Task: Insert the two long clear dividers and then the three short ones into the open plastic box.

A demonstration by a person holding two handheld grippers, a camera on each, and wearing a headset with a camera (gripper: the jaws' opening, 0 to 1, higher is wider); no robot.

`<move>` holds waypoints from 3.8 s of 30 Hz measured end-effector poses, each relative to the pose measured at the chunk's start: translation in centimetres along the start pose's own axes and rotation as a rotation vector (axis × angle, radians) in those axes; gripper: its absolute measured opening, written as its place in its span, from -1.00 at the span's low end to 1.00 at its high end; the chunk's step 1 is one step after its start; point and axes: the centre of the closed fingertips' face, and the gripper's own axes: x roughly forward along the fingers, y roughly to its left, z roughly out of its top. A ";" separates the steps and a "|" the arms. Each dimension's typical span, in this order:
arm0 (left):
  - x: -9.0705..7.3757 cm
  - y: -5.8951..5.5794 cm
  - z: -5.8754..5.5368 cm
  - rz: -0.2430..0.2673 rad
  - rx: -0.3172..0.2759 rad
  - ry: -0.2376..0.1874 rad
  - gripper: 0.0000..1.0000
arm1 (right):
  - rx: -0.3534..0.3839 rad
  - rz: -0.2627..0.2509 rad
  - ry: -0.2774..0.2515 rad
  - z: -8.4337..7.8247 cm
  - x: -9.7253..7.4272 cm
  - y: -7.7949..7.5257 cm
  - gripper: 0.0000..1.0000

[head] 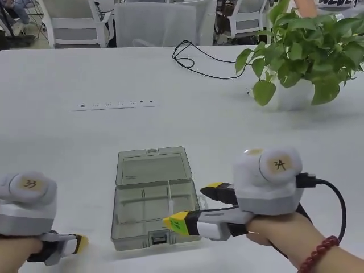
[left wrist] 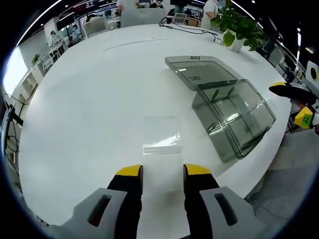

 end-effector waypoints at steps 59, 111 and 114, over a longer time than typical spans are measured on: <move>-11.2 -8.6 6.7 -0.222 -0.060 -0.654 -0.40 | 0.384 0.256 -0.309 7.8 5.5 10.3 -0.79; -9.6 -9.7 5.6 -0.206 0.264 -0.593 0.50 | 0.668 -0.071 0.153 2.1 5.2 2.8 -0.87; -9.4 -9.8 5.6 -0.214 0.273 -0.592 0.61 | 0.686 -0.082 0.178 2.0 5.3 2.6 -0.87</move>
